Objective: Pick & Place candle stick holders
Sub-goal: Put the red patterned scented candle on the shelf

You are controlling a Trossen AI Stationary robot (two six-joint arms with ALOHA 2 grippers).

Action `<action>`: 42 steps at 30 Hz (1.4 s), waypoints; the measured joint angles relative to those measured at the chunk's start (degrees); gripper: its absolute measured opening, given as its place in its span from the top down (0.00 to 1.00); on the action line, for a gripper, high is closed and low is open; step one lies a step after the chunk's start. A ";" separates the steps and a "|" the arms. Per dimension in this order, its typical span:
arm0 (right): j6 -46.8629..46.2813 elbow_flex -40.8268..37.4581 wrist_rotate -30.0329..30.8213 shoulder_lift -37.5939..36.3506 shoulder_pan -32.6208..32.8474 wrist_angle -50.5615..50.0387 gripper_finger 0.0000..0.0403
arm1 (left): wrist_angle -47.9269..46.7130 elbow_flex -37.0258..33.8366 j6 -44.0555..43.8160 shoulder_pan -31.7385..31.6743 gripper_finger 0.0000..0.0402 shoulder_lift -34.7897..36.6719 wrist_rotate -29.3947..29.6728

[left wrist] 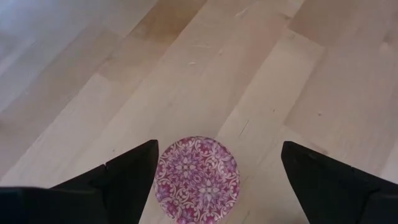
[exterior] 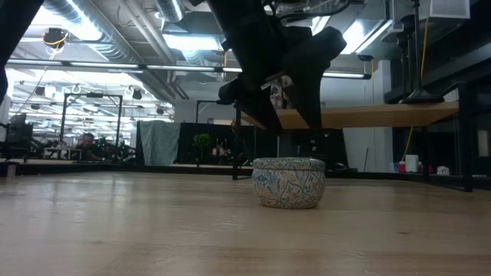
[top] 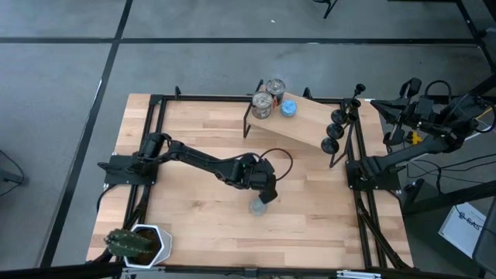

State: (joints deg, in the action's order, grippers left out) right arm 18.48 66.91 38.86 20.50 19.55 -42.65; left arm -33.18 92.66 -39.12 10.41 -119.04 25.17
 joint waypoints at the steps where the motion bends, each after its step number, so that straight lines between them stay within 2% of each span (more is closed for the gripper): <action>1: -0.02 0.01 0.01 0.00 -0.02 0.00 0.99 | -0.01 0.00 -0.47 0.00 0.16 0.00 0.00; 16: -0.01 0.01 0.01 0.00 -0.01 0.00 0.99 | -0.84 0.02 -8.20 -0.07 0.16 -0.55 -0.25; 28: 0.00 -0.01 0.03 0.02 -0.02 0.02 0.99 | -1.96 0.03 -9.81 -2.01 0.16 -6.13 -2.90; 42: -0.02 -0.01 0.01 0.02 -0.01 0.00 0.99 | -1.71 0.02 -9.70 -2.65 0.18 -6.51 -6.09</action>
State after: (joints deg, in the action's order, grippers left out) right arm 18.46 66.90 38.87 20.51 19.54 -42.65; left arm -34.89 92.68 -48.81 7.77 -125.56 19.08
